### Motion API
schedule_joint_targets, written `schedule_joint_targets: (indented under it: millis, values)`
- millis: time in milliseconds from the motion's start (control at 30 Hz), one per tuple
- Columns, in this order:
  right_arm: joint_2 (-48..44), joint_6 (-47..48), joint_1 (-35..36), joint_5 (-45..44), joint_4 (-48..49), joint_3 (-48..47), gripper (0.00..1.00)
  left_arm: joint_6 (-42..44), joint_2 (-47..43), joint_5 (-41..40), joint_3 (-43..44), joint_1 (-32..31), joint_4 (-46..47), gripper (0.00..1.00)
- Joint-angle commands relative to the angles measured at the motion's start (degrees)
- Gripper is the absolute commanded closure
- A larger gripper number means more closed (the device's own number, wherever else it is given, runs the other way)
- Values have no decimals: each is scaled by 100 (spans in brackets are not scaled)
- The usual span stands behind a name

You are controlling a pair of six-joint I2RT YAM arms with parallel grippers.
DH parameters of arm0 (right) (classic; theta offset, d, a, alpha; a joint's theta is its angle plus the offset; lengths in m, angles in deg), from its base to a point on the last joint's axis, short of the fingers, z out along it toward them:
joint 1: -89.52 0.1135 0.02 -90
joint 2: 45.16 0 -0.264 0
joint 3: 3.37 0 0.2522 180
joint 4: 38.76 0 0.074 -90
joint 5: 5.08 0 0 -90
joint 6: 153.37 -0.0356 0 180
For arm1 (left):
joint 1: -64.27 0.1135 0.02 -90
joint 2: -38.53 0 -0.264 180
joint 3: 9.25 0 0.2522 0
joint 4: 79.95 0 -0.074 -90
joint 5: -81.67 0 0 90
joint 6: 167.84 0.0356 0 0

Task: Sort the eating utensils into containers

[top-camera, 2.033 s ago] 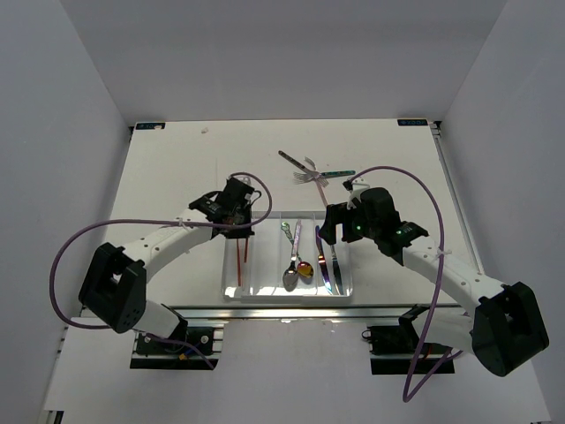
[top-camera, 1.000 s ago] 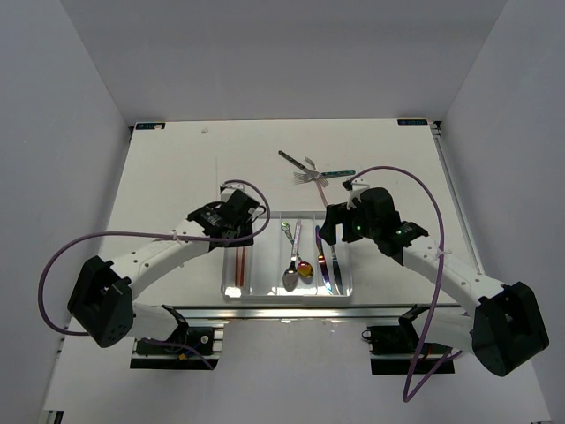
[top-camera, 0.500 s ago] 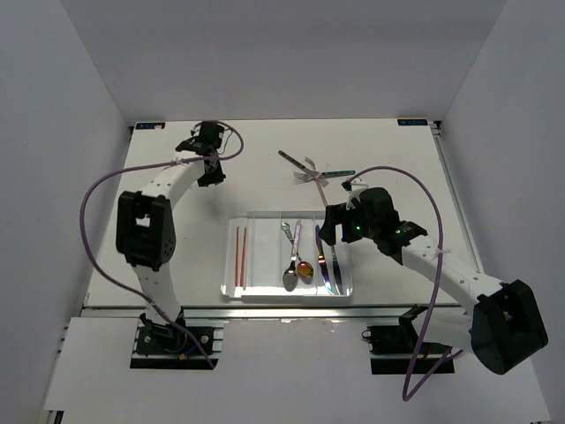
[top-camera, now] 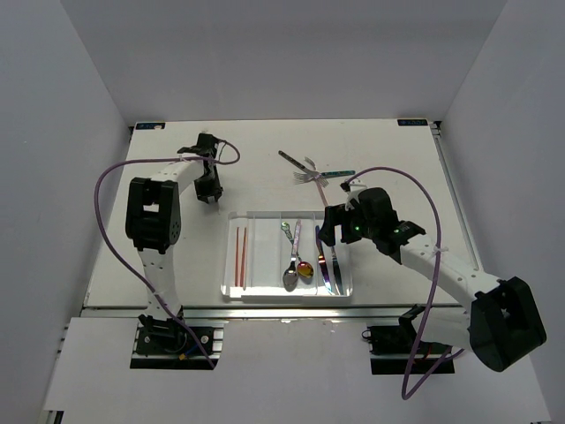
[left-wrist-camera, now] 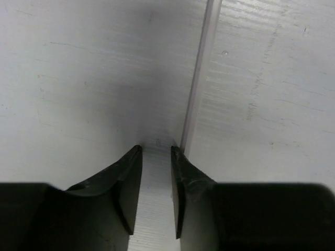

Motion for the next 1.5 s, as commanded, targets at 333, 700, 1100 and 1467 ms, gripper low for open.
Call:
schedule_joint_targets:
  millis: [333,700,1100,1467]
  values:
    - [54,68,-29,133,169,-51,11,-194,-858,256,-140,-19,263,52]
    - [116,77,-29,142,151,-77,11,-247,-357,662,-184,-133,387,57]
    - [107,77,-29,177,160,-77,11,-265,144,107,-351,-239,97,83]
    - [72,86,-29,177,160,-51,11,-379,-934,-199,-439,-230,308,100]
